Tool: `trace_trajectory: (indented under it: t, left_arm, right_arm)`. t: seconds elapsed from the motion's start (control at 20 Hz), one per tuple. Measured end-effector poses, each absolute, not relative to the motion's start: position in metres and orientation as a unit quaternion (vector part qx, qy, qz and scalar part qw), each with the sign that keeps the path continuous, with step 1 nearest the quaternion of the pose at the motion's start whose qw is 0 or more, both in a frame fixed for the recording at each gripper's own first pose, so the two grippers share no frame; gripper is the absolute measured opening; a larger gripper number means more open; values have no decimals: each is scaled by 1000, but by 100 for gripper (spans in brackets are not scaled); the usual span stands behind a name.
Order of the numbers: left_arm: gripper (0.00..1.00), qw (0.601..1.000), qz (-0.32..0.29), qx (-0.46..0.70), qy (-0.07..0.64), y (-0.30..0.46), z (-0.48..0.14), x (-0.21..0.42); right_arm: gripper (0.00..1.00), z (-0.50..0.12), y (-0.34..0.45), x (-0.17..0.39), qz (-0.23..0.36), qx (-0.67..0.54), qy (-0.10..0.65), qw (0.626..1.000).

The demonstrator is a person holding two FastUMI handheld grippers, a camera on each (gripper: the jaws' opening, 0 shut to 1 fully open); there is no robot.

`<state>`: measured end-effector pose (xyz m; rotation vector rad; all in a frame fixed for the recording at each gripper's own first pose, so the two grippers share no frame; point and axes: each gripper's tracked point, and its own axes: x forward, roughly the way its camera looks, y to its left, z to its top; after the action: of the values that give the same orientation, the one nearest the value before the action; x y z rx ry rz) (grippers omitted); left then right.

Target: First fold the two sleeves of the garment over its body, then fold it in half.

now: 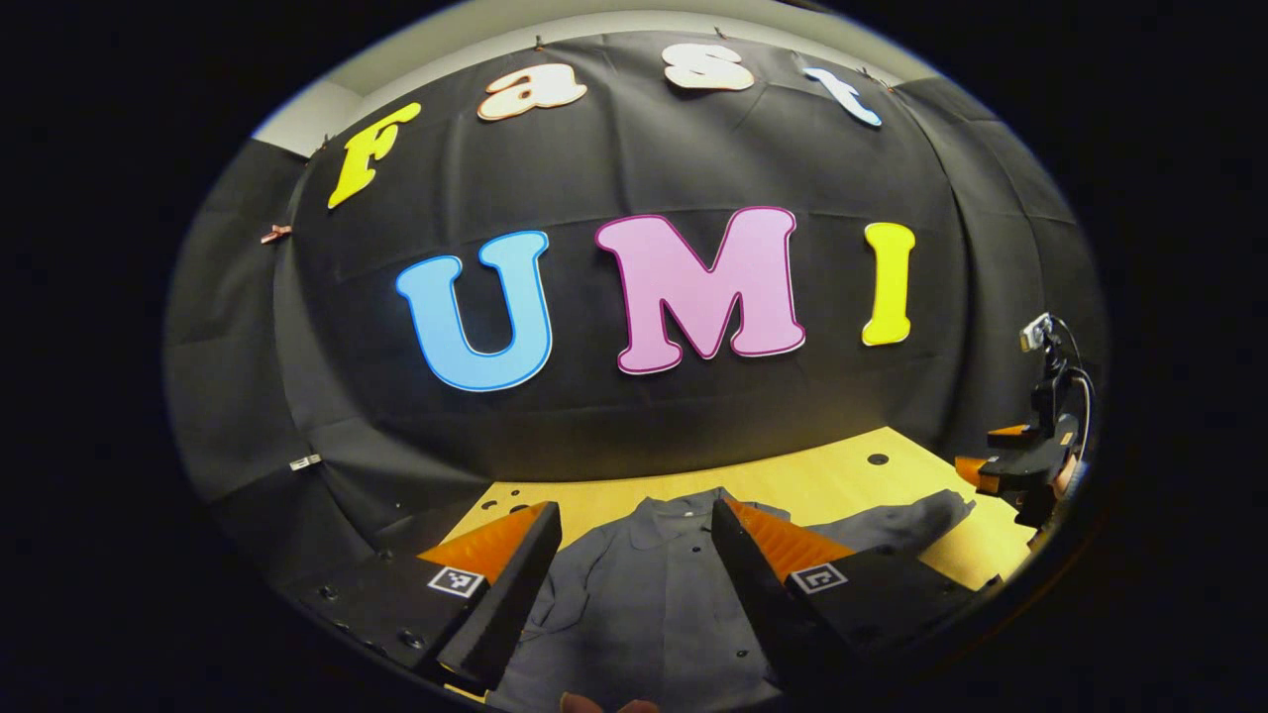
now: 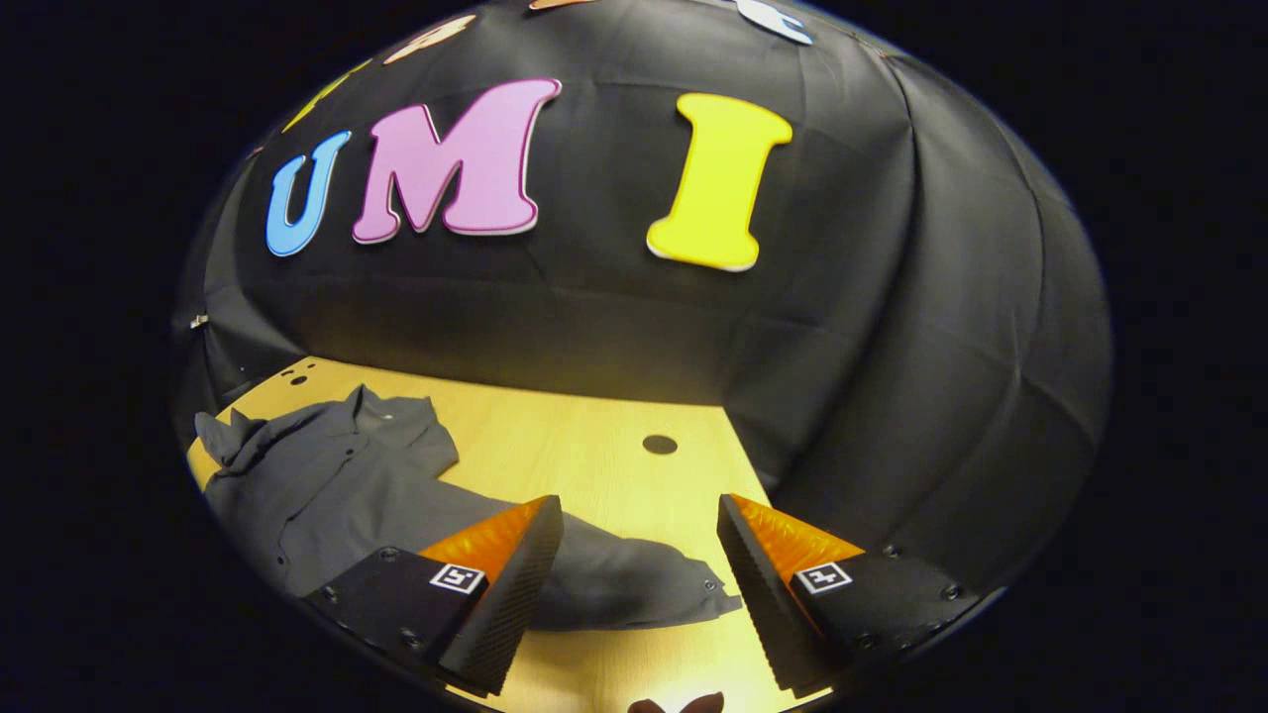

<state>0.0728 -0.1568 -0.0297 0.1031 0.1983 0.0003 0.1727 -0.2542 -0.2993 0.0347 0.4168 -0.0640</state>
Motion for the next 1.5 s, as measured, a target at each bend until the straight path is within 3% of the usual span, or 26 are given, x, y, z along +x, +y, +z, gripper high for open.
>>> trace_trajectory:
  t: [0.4,0.85,1.05,1.5]
  left_arm:
    - [96,990,16,65,123,-173,-34,74]
    - [96,990,31,46,133,-164,-35,67]
    - [96,991,19,41,127,-160,-36,66]
    - [96,994,-8,28,102,-92,-43,61]
  right_arm:
    - [97,-404,-277,190,-33,56,291,955]
    - [98,-460,-278,186,-39,66,332,940]
    - [9,-464,-282,192,-45,63,353,932]
    - [7,-335,-223,170,-22,83,261,962]
